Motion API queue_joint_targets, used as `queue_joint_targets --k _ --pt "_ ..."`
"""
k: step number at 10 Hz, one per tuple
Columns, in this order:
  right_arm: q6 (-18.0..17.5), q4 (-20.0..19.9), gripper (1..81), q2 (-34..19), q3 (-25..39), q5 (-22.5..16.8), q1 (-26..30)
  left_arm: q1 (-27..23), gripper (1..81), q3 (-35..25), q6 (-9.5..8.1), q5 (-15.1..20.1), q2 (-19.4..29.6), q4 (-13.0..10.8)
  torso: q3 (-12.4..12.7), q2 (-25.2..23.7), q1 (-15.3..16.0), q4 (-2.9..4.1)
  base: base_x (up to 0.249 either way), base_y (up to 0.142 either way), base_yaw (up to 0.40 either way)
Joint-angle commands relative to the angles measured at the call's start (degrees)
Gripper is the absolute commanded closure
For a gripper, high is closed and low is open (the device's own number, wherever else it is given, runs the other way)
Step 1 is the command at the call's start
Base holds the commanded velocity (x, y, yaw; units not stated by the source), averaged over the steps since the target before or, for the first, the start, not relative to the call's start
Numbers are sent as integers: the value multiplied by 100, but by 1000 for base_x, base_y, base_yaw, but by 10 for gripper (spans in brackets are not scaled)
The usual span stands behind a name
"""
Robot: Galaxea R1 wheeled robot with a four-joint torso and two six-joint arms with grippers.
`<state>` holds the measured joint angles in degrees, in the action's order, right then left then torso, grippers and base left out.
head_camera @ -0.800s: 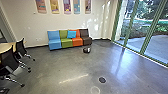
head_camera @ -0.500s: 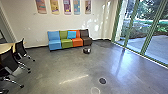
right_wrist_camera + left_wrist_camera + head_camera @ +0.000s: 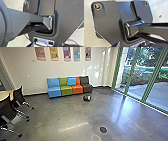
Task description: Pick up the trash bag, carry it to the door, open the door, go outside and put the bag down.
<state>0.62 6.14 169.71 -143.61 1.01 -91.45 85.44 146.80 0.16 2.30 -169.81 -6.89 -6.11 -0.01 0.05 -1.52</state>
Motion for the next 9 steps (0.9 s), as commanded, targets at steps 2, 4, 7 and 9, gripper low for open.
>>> queue_joint_targets --k 2,4,7,9 --pt "53 98 10 40 71 -321 96 -182 10 -37 37 350 17 -58 0 0 -2 0 114 0 0" --pt "61 98 10 31 53 -321 87 -190 10 -37 37 350 17 -58 0 0 0 0 114 0 0" --pt "70 159 10 40 62 -321 87 -181 10 -37 37 350 17 -50 0 0 0 0 114 0 0" --pt "70 177 10 40 62 -321 79 -182 10 -37 37 341 17 -50 0 0 0 0 114 0 0"
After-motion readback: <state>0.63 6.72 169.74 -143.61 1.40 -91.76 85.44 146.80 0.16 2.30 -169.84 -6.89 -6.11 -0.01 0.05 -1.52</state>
